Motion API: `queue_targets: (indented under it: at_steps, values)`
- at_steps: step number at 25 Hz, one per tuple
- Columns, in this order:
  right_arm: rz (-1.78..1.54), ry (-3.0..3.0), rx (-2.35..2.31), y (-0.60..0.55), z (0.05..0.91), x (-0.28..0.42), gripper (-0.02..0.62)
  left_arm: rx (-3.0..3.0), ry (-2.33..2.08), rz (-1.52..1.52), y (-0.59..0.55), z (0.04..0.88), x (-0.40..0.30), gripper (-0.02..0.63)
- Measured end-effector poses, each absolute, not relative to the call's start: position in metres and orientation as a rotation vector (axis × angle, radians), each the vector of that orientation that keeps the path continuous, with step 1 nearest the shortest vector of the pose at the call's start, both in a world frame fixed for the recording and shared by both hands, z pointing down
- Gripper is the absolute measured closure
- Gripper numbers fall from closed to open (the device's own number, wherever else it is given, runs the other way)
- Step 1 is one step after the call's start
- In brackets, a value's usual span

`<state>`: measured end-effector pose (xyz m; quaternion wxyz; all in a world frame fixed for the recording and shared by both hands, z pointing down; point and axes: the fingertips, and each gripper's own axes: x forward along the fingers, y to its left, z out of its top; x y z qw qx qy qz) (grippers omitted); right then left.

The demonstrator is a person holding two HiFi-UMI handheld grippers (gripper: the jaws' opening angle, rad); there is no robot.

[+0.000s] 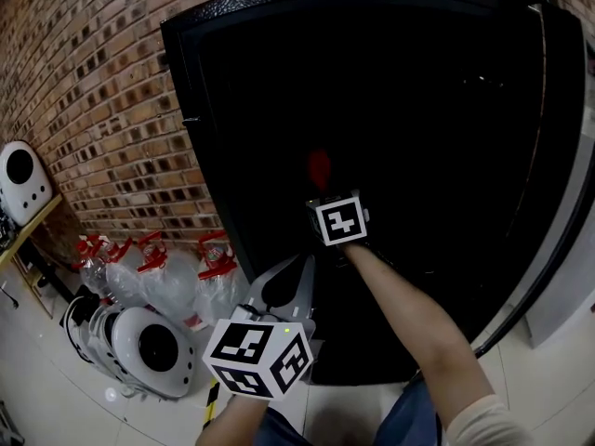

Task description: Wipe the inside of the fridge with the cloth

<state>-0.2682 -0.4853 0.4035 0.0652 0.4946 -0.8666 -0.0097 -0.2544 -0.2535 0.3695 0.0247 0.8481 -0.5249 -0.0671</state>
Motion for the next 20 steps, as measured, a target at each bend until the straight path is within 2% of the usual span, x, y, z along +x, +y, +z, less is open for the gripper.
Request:
queue_targets:
  at_steps: [4, 10, 20]
  values:
    - [-0.031, -2.586, 1.534, -0.49, 0.403, -0.255, 0.529, 2.634, -1.623, -0.203, -0.251, 0.368, -0.251, 0.597]
    - [-0.089, -2.441, 1.701, -0.493, 0.398, -0.189, 0.529, 2.643, -1.58, -0.236, -0.255, 0.367, -0.237, 0.597]
    - [0.117, -2.244, 2.026, -0.498, 0.411, -0.09, 0.529, 2.674, -1.503, -0.23, -0.259, 0.37, -0.212, 0.597]
